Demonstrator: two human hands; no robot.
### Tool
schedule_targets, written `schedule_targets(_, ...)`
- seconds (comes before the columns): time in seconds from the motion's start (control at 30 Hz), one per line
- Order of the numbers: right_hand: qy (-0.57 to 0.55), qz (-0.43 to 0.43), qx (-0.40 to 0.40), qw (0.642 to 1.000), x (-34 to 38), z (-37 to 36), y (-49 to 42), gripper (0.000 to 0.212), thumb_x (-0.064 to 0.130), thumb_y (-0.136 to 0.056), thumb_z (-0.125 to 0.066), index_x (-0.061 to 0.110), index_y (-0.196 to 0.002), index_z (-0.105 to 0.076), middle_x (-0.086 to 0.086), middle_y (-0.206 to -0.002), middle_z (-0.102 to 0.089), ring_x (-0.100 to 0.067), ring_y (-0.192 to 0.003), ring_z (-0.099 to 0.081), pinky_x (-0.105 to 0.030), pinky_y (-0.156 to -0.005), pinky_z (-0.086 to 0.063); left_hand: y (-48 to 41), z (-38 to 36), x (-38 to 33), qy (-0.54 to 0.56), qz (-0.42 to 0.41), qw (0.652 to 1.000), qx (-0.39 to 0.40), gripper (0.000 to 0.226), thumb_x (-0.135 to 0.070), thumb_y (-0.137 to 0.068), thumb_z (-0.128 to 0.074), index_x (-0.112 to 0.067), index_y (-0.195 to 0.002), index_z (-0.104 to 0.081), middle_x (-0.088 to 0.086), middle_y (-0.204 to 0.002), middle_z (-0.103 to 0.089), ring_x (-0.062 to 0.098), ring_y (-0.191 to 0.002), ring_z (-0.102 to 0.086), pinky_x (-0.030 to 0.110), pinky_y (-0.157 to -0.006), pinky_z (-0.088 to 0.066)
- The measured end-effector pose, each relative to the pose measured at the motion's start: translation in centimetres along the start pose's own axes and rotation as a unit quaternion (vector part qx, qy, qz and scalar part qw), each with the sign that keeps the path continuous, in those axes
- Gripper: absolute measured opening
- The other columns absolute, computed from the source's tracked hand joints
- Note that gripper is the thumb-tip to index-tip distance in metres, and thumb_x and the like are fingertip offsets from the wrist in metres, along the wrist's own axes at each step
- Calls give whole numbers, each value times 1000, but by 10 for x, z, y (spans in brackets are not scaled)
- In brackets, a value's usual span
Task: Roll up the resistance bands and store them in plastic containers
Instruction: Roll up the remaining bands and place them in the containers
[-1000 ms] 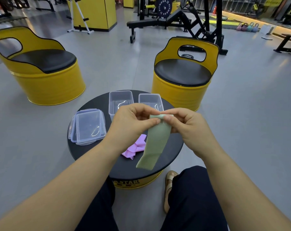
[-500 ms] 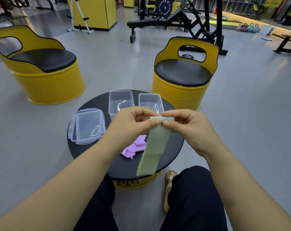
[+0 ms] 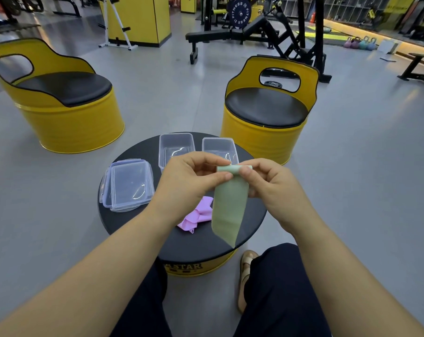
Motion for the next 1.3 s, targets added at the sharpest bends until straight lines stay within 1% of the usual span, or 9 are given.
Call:
schedule_targets(0.13,-13,8,-2,1000,0,0,0,13,13,-85,-60,8,-96,-66,4,-74,-72,-7,-72,-69,-18,-62,-53,0,-1,0,-2,1,1000,-3,24,4,-72,-74,-19,-76,-71,-4,-74,-73,11,-75,-69,19,-70,-53)
schedule_targets(0.27,-24,10,10,1000,-1,1,0,26,20,-74,-64,12,-98,-66,4,-78,-73,-9,-77,-69,-18,-66,-53,1,0,1,-7,17,1000,9,27,5,-72,-74,-21,-75,-70,-5,-74,-73,11,-76,-70,19,-70,-54)
schedule_targets(0.4,-28,17,17,999,-1,4,1,26,19,-69,-66,16,-95,-67,1,-84,-74,-12,-83,-69,-21,-71,-55,2,0,4,-2,46,998,33,20,-8,-76,-74,-20,-91,-69,1,-87,-72,17,-83,-71,29,-74,-57)
schedule_targets(0.53,-26,21,22,999,-2,5,1,24,16,-70,-67,16,-94,-68,1,-81,-73,-11,-82,-69,-21,-72,-55,2,-1,3,3,68,996,51,13,-11,-81,-70,-10,-94,-70,3,-80,-73,13,-76,-71,21,-65,-54)
schedule_targets(0.7,-14,24,23,999,-2,5,2,22,2,-78,-66,17,-94,-68,4,-81,-73,-9,-84,-68,-21,-75,-55,2,0,2,-1,43,999,32,15,-6,-77,-73,-10,-91,-71,6,-82,-74,15,-76,-71,21,-66,-55)
schedule_targets(0.83,-7,7,30,999,-1,3,3,35,25,-69,-69,23,-104,-63,4,-82,-72,-13,-87,-69,-28,-82,-56,2,0,2,-9,19,1000,11,19,0,-74,-74,-16,-84,-72,2,-80,-74,13,-76,-70,18,-66,-53)
schedule_targets(0.93,-7,-13,14,1000,-2,0,1,34,36,-69,-63,17,-97,-64,2,-79,-72,-12,-81,-70,-29,-76,-58,3,0,2,-18,8,1000,5,23,4,-73,-74,-18,-81,-72,-1,-79,-74,13,-78,-70,18,-69,-53)
schedule_targets(1.13,-9,-3,-1,1000,-1,0,0,23,26,-72,-65,11,-88,-66,2,-75,-72,-9,-72,-69,-19,-62,-54,4,0,3,-13,14,1000,5,27,6,-72,-74,-20,-78,-72,-3,-79,-74,10,-79,-69,16,-69,-52)
schedule_targets(1.3,-21,14,2,1000,-1,2,1,14,11,-77,-66,13,-90,-66,4,-76,-71,-5,-74,-68,-16,-65,-52,3,0,7,-16,47,998,28,25,-11,-71,-80,-22,-91,-70,4,-91,-73,18,-86,-71,32,-80,-56)
Point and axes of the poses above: each hand's wrist, its own y-axis away from the middle knuckle, its own z-axis out of the back of the hand, x = y × z, the point moved 3 cm from there along -y, towards the middle knuckle
